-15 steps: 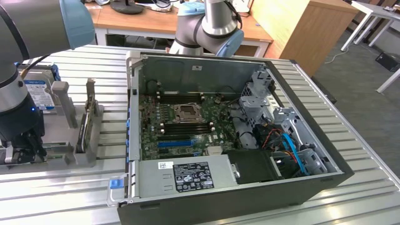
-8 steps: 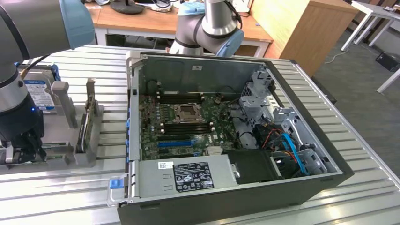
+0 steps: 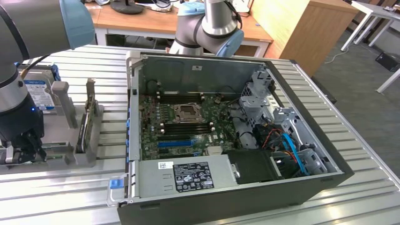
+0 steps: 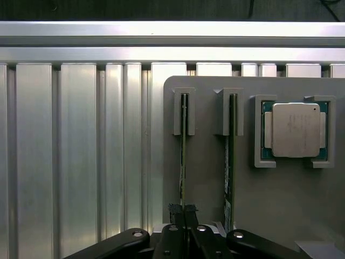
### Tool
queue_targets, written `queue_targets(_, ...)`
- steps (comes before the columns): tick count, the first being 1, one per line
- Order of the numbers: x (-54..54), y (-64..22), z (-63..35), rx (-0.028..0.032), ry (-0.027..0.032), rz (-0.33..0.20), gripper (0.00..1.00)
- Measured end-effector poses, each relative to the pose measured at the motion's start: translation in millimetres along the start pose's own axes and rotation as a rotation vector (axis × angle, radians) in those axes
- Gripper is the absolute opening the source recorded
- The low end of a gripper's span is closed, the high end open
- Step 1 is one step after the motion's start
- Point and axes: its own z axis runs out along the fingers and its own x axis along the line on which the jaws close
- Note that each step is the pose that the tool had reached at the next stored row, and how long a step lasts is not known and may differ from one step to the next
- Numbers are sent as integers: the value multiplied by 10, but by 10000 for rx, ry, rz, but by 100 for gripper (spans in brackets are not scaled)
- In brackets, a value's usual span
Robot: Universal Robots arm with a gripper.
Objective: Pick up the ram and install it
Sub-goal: 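Pick up the ram and move it above insertion slot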
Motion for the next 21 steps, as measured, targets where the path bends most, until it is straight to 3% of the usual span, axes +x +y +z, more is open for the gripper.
queue_targets(10,0,0,-42,-1,1,1,12)
queue_targets(21,1,0,-185,0,0,0,12)
